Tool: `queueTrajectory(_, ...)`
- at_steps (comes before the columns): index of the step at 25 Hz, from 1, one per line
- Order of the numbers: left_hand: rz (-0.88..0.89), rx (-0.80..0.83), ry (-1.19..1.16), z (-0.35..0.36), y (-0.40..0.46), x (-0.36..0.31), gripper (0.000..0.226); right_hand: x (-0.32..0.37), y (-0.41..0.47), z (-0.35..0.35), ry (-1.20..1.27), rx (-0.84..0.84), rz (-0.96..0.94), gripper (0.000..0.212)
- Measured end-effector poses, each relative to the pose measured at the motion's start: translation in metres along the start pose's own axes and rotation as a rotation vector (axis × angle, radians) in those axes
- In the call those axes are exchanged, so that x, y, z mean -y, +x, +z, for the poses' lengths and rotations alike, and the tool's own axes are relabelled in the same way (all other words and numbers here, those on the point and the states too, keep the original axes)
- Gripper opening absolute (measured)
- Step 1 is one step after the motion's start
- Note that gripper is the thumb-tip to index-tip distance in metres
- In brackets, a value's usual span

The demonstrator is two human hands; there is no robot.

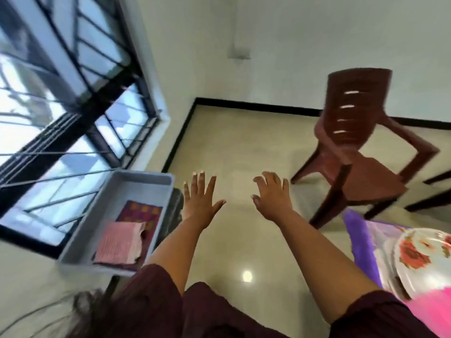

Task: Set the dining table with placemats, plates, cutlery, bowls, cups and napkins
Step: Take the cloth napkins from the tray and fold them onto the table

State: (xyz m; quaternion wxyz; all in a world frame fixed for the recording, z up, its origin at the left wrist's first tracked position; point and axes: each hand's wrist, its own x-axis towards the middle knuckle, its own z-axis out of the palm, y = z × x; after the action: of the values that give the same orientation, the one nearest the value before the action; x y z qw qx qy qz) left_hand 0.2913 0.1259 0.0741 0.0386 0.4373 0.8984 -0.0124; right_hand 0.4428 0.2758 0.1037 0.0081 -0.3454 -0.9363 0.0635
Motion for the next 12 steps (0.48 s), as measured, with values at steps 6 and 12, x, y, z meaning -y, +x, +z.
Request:
queueTrajectory(6, -0.343, 0.089, -0.083, 0.023, -0.033, 0.143, 0.078, 0.126, 0.071, 0.038, 0.025, 0.307, -0.237, 0.061)
queueTrajectory(12, -0.594, 0.144, -0.229, 0.047, -0.022, 0.248, 0.078, 0.241, 0.138, 0.067, -0.110, 0.498, -0.499, 0.065)
